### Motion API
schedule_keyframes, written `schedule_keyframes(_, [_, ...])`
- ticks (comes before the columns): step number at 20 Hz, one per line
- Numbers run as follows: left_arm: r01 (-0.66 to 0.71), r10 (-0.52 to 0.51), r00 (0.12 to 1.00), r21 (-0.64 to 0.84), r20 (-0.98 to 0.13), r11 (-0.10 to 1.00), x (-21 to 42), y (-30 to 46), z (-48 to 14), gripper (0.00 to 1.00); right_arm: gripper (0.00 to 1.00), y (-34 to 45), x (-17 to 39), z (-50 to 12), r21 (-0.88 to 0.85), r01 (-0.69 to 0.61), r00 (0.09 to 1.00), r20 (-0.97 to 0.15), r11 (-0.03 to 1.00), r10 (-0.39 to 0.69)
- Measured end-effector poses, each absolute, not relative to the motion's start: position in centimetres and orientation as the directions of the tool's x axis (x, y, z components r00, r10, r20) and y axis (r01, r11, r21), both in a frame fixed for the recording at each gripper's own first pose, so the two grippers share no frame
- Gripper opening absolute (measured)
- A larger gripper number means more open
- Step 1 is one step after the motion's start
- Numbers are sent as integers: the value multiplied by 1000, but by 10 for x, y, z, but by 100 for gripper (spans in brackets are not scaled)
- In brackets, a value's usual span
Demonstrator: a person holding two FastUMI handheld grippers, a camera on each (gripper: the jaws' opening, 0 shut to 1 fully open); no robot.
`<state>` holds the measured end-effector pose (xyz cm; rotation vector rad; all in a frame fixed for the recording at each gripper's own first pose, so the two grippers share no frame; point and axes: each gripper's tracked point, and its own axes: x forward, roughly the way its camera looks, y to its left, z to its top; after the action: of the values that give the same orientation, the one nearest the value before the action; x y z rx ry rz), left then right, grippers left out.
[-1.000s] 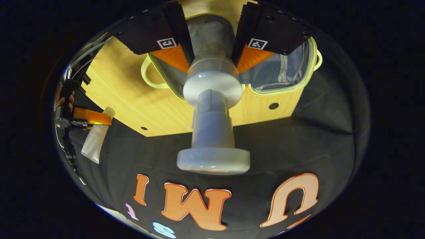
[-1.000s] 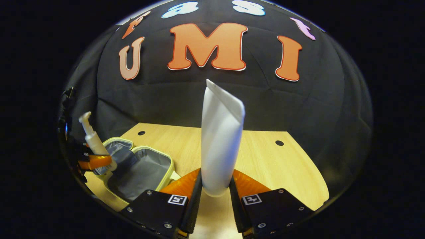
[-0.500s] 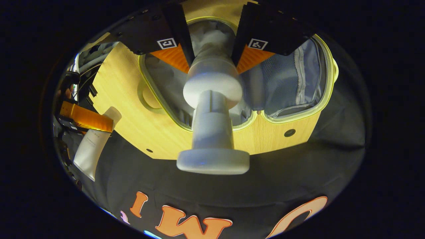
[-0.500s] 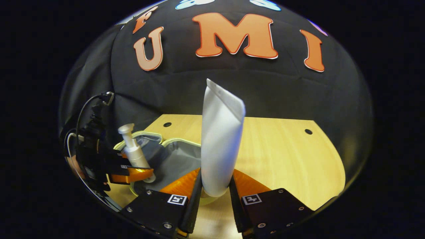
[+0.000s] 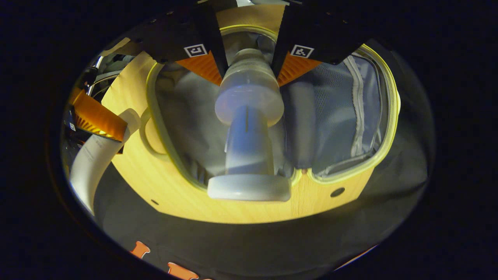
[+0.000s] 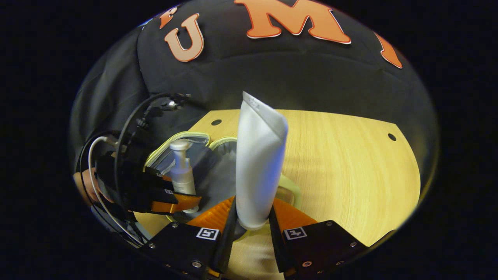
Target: First open the suitcase, pack the skin care products into it, and then close the suitcase.
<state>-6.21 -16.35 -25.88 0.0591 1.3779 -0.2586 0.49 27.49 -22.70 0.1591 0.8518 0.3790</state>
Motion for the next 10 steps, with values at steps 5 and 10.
schedule_keyframes(5, [162,-102,92,-86,-990,983,-56,-191,-264,64,47,286,-5,-238,365,-255,505,-740,896,445])
schedule_keyframes(10, [102,-56,45,-51,-997,993,-52,-193,-286,63,47,288,-8,-242,401,-240,462,-754,884,467])
